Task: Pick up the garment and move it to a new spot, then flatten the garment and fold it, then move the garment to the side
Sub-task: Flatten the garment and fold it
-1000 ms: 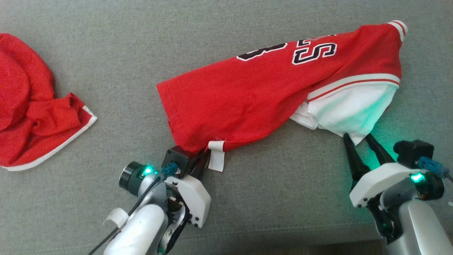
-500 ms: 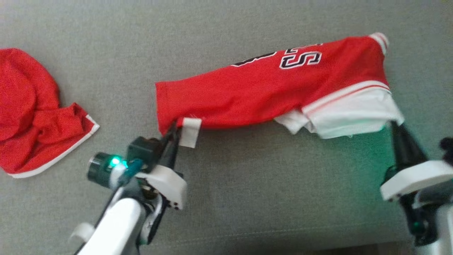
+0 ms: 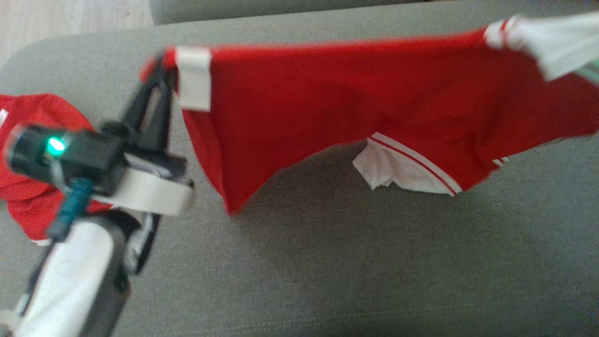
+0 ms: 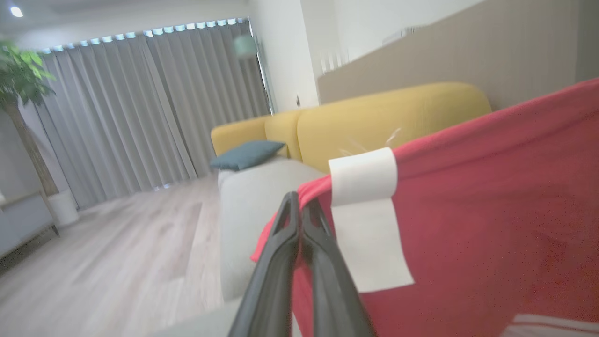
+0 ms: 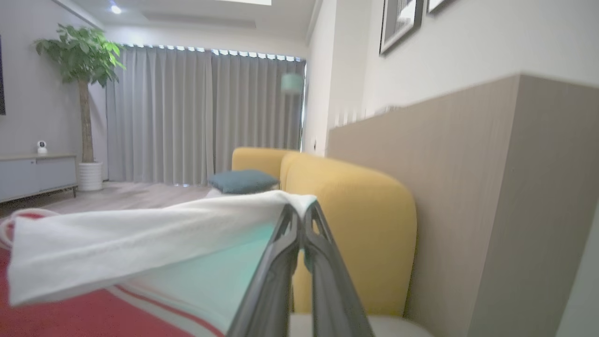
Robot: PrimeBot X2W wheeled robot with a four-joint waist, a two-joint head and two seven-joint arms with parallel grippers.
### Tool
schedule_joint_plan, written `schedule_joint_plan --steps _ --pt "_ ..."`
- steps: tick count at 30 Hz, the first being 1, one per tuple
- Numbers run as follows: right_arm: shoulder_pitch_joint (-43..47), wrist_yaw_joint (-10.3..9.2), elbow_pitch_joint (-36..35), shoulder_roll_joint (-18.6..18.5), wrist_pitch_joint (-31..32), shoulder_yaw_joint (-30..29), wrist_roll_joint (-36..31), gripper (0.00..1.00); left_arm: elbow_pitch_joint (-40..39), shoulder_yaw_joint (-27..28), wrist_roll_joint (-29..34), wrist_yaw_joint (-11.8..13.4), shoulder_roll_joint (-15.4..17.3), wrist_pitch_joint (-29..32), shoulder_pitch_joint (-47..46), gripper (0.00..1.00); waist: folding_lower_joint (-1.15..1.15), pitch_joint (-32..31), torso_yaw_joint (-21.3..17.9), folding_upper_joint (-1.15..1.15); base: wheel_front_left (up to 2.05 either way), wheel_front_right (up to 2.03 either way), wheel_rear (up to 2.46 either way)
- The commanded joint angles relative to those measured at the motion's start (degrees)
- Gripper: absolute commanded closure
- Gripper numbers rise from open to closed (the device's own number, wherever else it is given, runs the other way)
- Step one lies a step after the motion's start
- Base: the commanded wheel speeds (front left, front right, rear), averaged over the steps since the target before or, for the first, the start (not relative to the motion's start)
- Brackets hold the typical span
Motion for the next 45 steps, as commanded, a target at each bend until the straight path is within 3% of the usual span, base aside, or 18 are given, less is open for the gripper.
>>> schedule_joint_plan --steps 1,9,17,22,28,36,42,45 --pt "-2.9 0.21 -3.1 -2.1 0.0 0.1 -0.3 1.0 -3.1 3.9 0.5 0.7 2.5 0.5 -4.2 1.0 0.0 -0.9 0.1 0.0 0.0 0.0 0.0" --pt "-13.1 0.21 -5.4 -6.2 2.3 -0.2 1.7 1.0 -11.4 7.4 0.1 -1.6 6.0 4.8 -14.2 1.0 0.0 -2.7 -0.6 0.0 0.0 0.0 0.0" --pt "-21.8 0.21 1.0 -8.4 3.1 3.1 5.2 1.0 -7.5 7.3 -3.3 -3.7 4.9 7.5 -20.6 1.0 0.0 -1.2 -0.7 0.0 0.0 0.0 0.0" --pt "-29.6 0.21 11.1 -10.0 1.4 8.4 8.1 1.0 3.9 6.4 -6.4 -5.2 0.8 5.3 -27.1 1.0 0.0 1.7 0.1 0.0 0.0 0.0 0.0" --pt "-42.6 0.21 25.8 -9.7 -4.4 15.8 9.3 1.0 24.5 6.0 -8.2 -7.4 -5.0 -2.4 -38.8 1.0 0.0 4.3 1.0 0.0 0.0 0.0 0.0" --pt "-57.3 0.21 46.3 -4.2 -15.0 25.4 9.8 1.0 49.1 7.0 -8.4 -7.9 -10.3 -12.9 -51.0 1.0 0.0 7.1 -0.1 0.0 0.0 0.0 0.0" --pt "-58.5 0.21 61.8 1.4 -20.5 33.1 13.4 1.0 62.5 8.2 -9.1 -8.3 -13.5 -14.5 -50.6 1.0 0.0 11.7 -1.2 0.0 0.0 0.0 0.0" --pt "-57.8 0.21 66.3 2.8 -21.6 35.3 15.0 1.0 65.1 9.1 -9.3 -8.3 -14.4 -14.5 -49.2 1.0 0.0 13.3 -1.3 0.0 0.0 0.0 0.0"
